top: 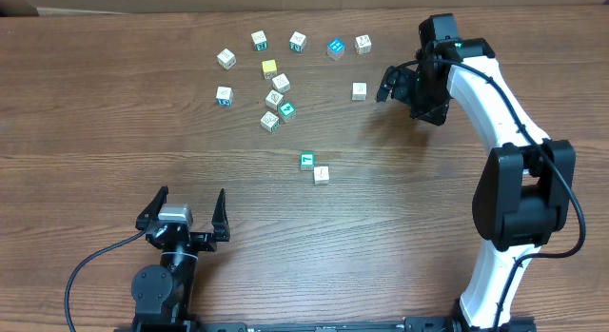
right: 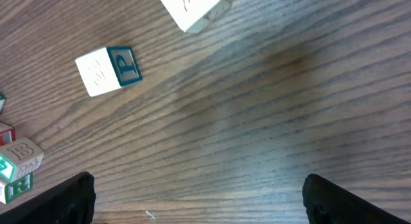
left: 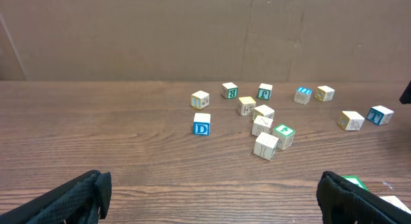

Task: Form a circle
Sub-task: 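Lift the right gripper and move it back to the right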

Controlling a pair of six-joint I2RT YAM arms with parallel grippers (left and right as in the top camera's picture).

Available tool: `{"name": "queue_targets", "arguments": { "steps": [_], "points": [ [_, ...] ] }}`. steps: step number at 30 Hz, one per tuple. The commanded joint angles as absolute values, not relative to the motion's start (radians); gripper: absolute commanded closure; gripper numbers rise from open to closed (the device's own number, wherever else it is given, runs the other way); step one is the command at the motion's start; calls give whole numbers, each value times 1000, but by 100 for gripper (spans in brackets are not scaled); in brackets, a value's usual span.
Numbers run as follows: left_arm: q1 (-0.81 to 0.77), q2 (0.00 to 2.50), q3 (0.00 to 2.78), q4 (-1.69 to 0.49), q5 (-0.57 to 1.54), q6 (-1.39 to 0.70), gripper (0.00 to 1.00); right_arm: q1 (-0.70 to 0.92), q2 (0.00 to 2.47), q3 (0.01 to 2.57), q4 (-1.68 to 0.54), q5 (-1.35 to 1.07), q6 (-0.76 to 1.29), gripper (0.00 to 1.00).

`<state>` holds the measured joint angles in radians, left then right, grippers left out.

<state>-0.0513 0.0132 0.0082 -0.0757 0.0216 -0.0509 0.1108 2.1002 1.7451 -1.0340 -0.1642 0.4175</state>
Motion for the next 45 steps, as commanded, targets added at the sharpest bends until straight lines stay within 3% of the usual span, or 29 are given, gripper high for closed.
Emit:
{"name": "queue_targets", "arguments": {
  "steps": [1, 18, 45],
  "points": [
    [-44, 5, 5, -78, 19, -36, 0, 81, 2070, 1766, -1024, -150, 414, 0],
    [-44, 5, 5, -78, 19, -36, 0, 22, 2070, 1766, -1011, -244, 414, 0],
    [-44, 5, 5, -78, 19, -36, 0, 176, 2070, 1766, -875, -290, 418, 0]
  ]
}}
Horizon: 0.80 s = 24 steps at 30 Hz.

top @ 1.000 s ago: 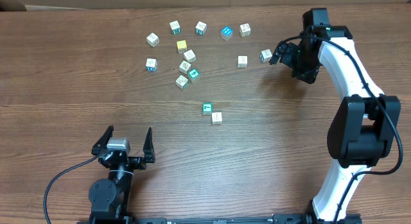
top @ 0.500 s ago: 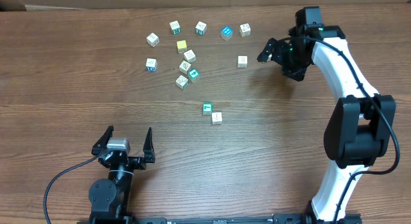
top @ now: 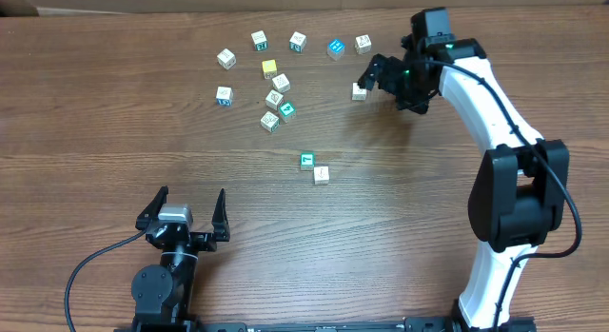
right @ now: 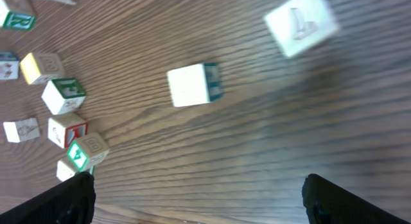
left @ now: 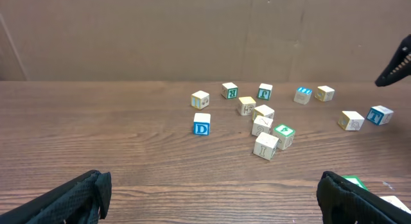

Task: Form a circle
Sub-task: 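Lift the right gripper and move it back to the right, then lower the right gripper and grasp the white 3 block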

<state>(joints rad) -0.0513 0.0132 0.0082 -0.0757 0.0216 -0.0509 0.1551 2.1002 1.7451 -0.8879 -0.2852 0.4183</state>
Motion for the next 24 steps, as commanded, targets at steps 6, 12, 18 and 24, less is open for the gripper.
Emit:
{"name": "queue_targets", "arguments": {
  "steps": [6, 12, 18, 24],
  "points": [
    [-44, 5, 5, -78, 19, -36, 0, 216, 2070, 1766, -837, -289, 418, 0],
    [-44, 5, 5, -78, 19, -36, 0, 252, 2070, 1766, -799, -224, 416, 0],
    [-44, 5, 5, -78, 19, -36, 1, 282, 2075, 1766, -778, -126, 413, 0],
    [-44, 5, 5, -78, 19, -36, 0, 317, 2101, 1766, -752, 3, 408, 0]
  ]
}}
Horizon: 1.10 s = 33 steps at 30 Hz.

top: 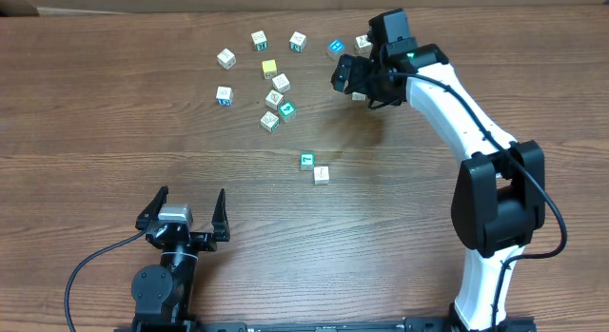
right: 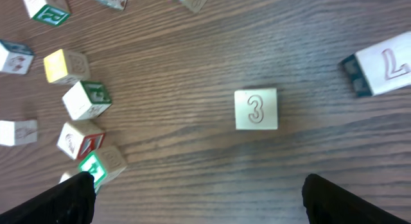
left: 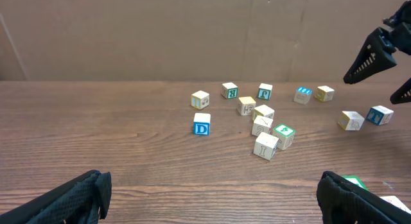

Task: Form a circle
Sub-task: 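Lower the right gripper and grasp the white 3 block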

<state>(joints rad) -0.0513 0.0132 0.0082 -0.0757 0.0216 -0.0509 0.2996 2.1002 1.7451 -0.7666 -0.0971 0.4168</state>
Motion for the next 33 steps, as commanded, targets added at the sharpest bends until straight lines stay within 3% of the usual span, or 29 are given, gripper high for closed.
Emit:
{"name": "queue_targets", "arguments": {
  "steps": [1, 11, 16, 19, 24, 31, 33],
  "points": [
    [-44, 5, 5, -78, 19, -36, 0, 322, 2108, 1766, -734, 19, 381, 0],
    [-44, 5, 5, -78, 19, -36, 0, 325, 2209, 1766, -594, 56, 327, 0],
    [-44, 5, 5, -78, 19, -36, 0, 325, 2265, 1766, -551, 115, 312, 12],
    [-44, 5, 5, -78, 19, -36, 0, 325, 2285, 1766, -538, 165, 312, 13],
    [-44, 5, 5, -78, 19, -36, 0, 325, 2308, 1766, -525, 175, 312, 25],
    [-44, 5, 5, -78, 19, -36, 0, 325, 2308, 1766, -503, 175, 305, 57],
    [-44, 5, 5, -78, 19, -36, 0, 325, 2308, 1766, -502, 176, 305, 71]
  ]
}}
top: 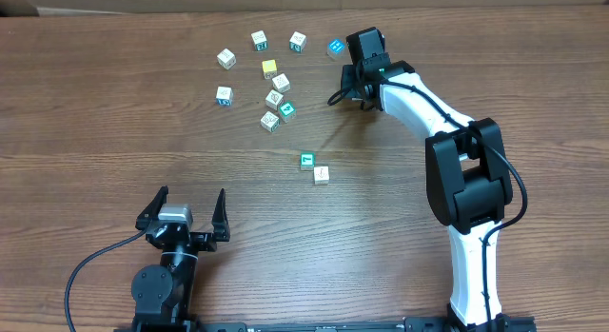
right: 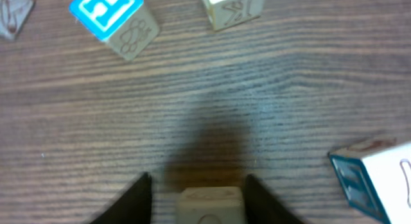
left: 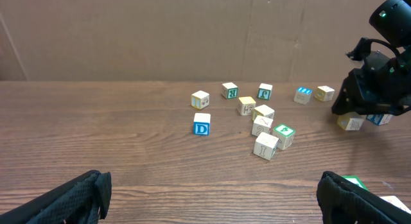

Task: Form a circle
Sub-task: 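Lower the right gripper and grasp the white 3 block, then carry the white 3 block left toward the green 7 block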

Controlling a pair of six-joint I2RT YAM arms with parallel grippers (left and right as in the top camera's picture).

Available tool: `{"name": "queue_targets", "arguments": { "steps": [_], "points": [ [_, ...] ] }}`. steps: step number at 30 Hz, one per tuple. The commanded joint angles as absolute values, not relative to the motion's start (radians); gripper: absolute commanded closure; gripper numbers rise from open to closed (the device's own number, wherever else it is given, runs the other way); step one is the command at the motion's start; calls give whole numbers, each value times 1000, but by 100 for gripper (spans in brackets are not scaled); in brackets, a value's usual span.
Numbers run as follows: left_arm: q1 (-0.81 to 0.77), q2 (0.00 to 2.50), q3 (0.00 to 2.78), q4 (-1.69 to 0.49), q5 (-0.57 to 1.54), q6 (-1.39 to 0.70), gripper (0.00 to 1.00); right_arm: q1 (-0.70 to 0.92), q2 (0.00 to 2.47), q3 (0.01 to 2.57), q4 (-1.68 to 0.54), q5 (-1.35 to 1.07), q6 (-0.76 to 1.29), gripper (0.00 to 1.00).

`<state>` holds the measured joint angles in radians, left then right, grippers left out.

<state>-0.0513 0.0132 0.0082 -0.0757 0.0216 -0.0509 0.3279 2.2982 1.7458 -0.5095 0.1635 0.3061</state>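
Several small wooden letter blocks lie scattered at the far middle of the table [top: 114, 161]. A pair of blocks, green [top: 306, 161] and cream [top: 322, 174], sits apart nearer the centre. My right gripper [right: 197, 199] is low on the table and open. Its fingers [right: 131, 201] stand on either side of a cream block [right: 210, 203] with small gaps. The same right gripper [top: 352, 85] covers that block from overhead. My left gripper [left: 212, 205] rests open at the near edge with nothing between its fingers.
Close ahead of the right gripper lie a blue-topped block [right: 114, 18] and a cream block [right: 231, 6]. To its right is a block with a blue side [right: 376, 179]. A cluster of blocks [top: 276, 99] lies to the left, and cardboard [left: 192, 31] backs the table.
My right gripper was higher, with the whole cream "3" block in view below it. Now it is down at the table with its fingers astride that block. The left arm is unchanged.
My right gripper stood open to the right of the blocks. Then it was closer to the lone cream block at the right, then above it looking down on its "3". Now it straddles that block. No block has shifted, and the left arm stayed still.
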Motion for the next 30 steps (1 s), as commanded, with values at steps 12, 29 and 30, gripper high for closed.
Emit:
{"name": "queue_targets", "arguments": {
  "steps": [12, 29, 30],
  "points": [
    [-44, 5, 5, -78, 19, -36, 0, 325, 2308, 1766, -554, 175, 305, 60],
    [-44, 5, 5, -78, 19, -36, 0, 337, 2113, 1786, -656, 15, 305, 91],
    [-44, 5, 5, -78, 19, -36, 0, 346, 2069, 1786, -693, -54, 306, 91]
  ]
}}
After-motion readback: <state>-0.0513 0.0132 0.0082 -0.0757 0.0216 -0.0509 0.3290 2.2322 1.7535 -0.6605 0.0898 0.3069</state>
